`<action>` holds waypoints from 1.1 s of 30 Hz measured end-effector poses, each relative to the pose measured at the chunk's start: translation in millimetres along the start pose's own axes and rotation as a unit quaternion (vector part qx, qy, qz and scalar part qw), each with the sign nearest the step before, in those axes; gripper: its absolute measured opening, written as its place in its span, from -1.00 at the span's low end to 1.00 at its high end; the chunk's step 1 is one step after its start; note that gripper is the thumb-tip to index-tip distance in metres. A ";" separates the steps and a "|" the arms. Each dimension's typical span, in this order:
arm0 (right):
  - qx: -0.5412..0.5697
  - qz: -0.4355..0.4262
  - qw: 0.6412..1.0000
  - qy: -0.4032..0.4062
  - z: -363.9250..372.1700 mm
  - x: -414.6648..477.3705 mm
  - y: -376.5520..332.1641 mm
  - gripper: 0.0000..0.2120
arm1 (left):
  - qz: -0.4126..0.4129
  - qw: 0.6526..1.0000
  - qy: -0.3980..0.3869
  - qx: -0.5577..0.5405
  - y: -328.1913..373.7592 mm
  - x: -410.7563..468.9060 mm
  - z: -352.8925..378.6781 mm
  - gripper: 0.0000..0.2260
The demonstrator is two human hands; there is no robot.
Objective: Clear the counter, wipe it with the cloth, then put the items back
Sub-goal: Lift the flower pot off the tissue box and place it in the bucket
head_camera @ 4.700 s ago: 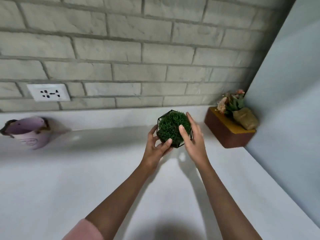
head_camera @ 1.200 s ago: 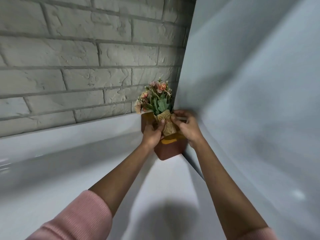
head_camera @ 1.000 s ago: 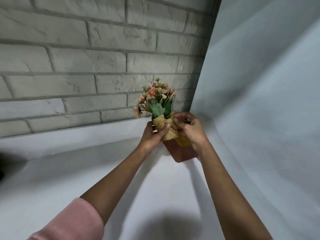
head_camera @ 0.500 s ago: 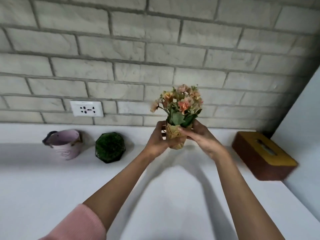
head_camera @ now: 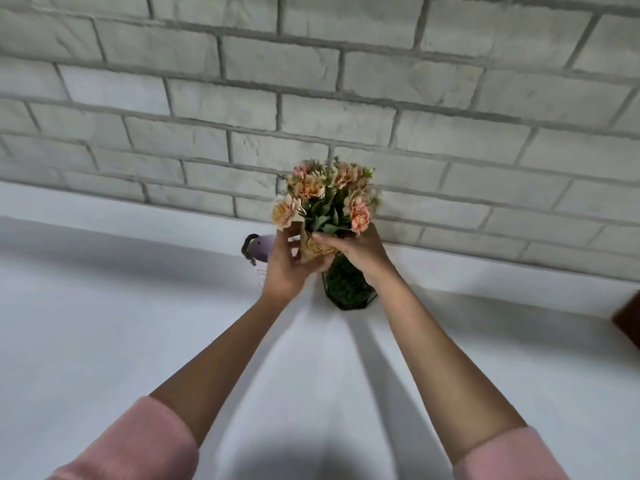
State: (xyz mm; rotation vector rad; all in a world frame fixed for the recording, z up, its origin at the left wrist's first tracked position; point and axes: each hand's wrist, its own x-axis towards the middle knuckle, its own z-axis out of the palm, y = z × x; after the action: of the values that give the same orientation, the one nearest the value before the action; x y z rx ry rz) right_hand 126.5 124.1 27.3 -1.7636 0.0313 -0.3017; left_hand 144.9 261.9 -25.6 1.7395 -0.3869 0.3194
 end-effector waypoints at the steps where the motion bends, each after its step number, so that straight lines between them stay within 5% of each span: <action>1: 0.012 0.006 1.000 0.003 12.2 6.4 1.2 -0.43 | 0.006 0.999 0.008 0.036 -9.6 3.7 -13.5 -0.38; 7: 0.042 0.009 0.998 0.041 58.6 44.4 19.6 -0.39 | -0.010 0.979 0.050 0.196 -66.1 18.8 -70.1 -0.24; 12: -0.026 0.005 0.999 0.031 87.9 58.0 46.8 -0.37 | -0.063 0.984 -0.001 0.164 -96.1 18.6 -71.2 -0.27; 24: -0.218 -0.020 0.976 0.012 115.2 55.7 85.5 -0.25 | -0.124 0.992 0.037 0.012 -108.2 14.9 -59.0 -0.57; 27: -0.171 0.011 0.985 0.018 110.1 57.8 79.0 -0.15 | -0.112 0.993 0.032 0.011 -107.6 13.9 -58.7 -0.50; 33: -0.086 0.031 0.995 0.028 99.5 54.9 77.8 -0.42 | -0.137 0.990 0.041 0.011 -109.7 13.2 -56.7 -0.44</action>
State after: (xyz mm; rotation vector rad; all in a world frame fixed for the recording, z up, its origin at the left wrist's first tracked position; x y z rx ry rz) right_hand 212.4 192.5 -55.8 -1.9213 0.1565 -0.3112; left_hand 203.4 336.2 -106.1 1.7697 -0.0826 0.1952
